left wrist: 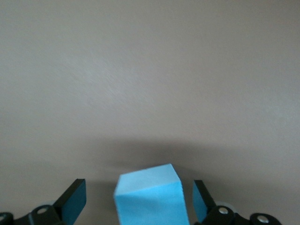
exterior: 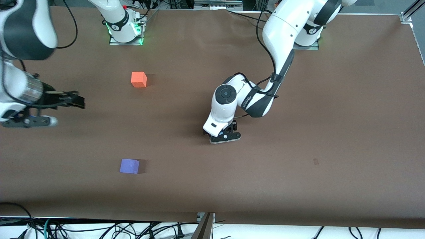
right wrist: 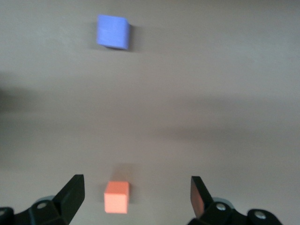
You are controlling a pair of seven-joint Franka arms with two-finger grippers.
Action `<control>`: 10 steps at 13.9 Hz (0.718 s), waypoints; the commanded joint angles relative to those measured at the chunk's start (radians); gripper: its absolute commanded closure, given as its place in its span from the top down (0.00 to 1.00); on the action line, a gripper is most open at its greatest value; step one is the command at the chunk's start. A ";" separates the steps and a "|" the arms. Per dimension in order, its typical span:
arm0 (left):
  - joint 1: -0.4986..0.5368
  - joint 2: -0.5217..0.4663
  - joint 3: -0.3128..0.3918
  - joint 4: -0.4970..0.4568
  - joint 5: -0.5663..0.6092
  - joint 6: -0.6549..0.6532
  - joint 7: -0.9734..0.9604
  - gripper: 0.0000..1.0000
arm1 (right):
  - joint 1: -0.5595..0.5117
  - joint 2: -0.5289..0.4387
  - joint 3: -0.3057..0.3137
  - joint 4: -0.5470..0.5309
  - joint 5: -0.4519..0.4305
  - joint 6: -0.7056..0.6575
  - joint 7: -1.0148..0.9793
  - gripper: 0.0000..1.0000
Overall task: Place blue block between orange and purple blocks
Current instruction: 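Carry the blue cube to mid-table with the left gripper while the right gripper reaches in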
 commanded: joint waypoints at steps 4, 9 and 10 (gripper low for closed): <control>0.161 -0.165 -0.011 -0.012 -0.070 -0.229 0.077 1.00 | 0.236 0.130 0.000 0.001 -0.003 0.199 0.272 1.00; 0.302 -0.358 -0.016 -0.033 -0.072 -0.494 0.251 1.00 | 0.351 0.242 0.000 0.001 0.052 0.397 0.329 1.00; 0.328 -0.403 -0.016 -0.051 -0.072 -0.523 0.302 1.00 | 0.377 0.270 0.000 0.001 0.057 0.449 0.345 1.00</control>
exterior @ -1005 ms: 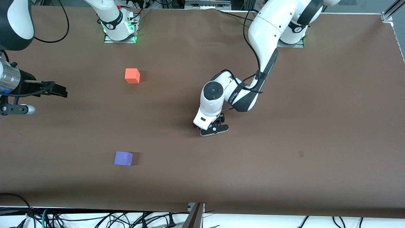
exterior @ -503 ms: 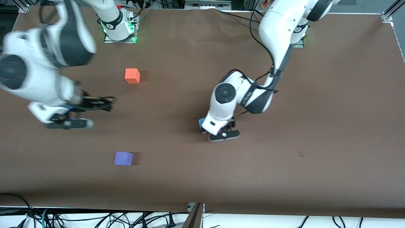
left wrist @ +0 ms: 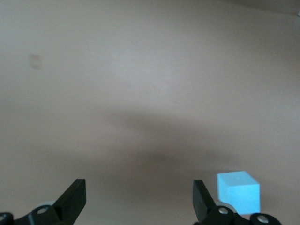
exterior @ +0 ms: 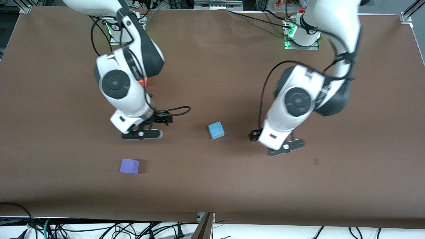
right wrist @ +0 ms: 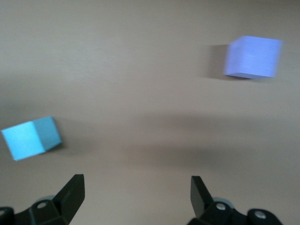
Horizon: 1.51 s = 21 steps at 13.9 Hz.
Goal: Place blue block between orange and purple blocks
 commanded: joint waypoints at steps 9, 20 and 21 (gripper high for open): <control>0.253 -0.385 -0.009 -0.126 -0.064 -0.276 0.425 1.00 | 0.204 0.224 -0.008 0.006 0.010 0.351 0.042 1.00; 0.335 -0.576 0.056 -0.391 -0.010 -0.174 0.574 1.00 | 0.265 0.332 -0.010 0.024 0.002 0.526 -0.002 1.00; 0.335 -0.576 0.053 -0.393 -0.010 -0.175 0.568 1.00 | 0.265 0.336 -0.010 0.026 -0.002 0.531 -0.001 1.00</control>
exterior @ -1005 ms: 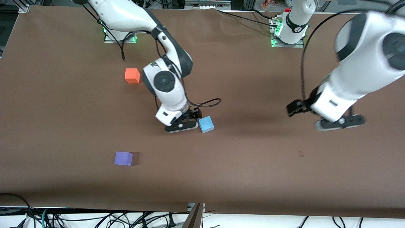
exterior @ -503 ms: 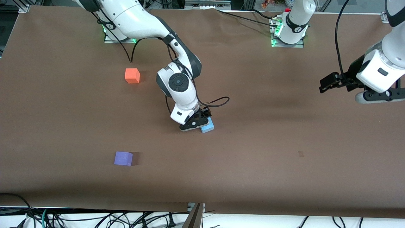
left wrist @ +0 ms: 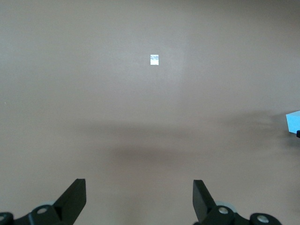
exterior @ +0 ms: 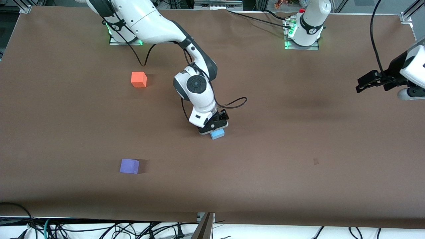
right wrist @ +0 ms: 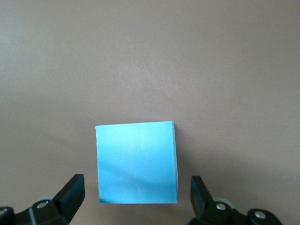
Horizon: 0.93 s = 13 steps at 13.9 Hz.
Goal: Place blue block between orange and purple blocks
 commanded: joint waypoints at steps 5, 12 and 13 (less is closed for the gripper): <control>0.026 -0.003 -0.010 0.014 0.073 0.002 0.029 1.00 | 0.004 0.030 -0.013 0.023 -0.032 0.059 -0.016 0.57; 0.027 0.036 -0.007 0.051 0.071 -0.005 0.131 1.00 | -0.010 -0.019 -0.031 0.039 -0.030 0.020 -0.031 0.16; 0.033 0.034 -0.007 0.059 0.071 -0.011 0.131 1.00 | -0.025 -0.047 -0.042 0.040 -0.020 -0.034 -0.028 0.16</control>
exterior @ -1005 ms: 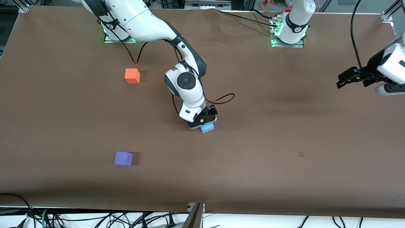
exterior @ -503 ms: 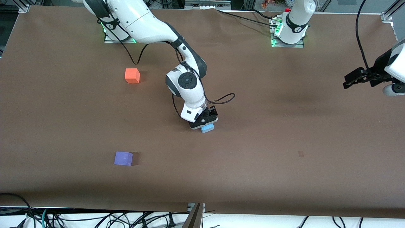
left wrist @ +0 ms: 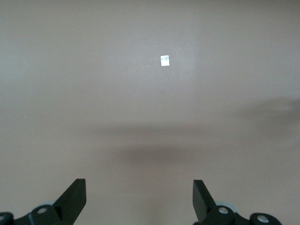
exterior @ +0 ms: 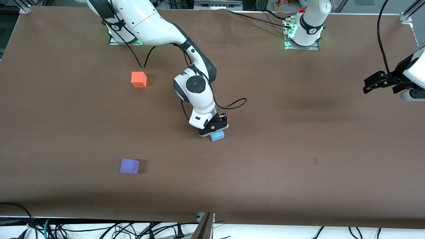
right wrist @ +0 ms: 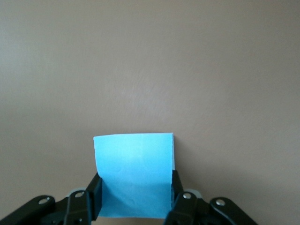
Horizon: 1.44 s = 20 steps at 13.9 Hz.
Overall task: Place blue block between orange and purple blocks
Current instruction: 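Carry the blue cube with the right gripper toward the orange and purple cubes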
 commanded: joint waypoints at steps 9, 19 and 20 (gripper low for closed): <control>0.012 0.020 -0.012 0.057 0.018 -0.023 0.026 1.00 | -0.187 -0.350 -0.094 -0.291 0.023 -0.369 -0.007 0.16; 0.002 0.017 -0.017 0.063 0.016 -0.023 0.024 1.00 | -0.236 -0.512 -0.251 -0.712 0.130 -0.078 -0.270 0.18; 0.002 0.017 -0.017 0.063 0.016 -0.023 0.024 1.00 | -0.236 -0.512 -0.255 -0.727 0.152 -0.067 -0.293 0.18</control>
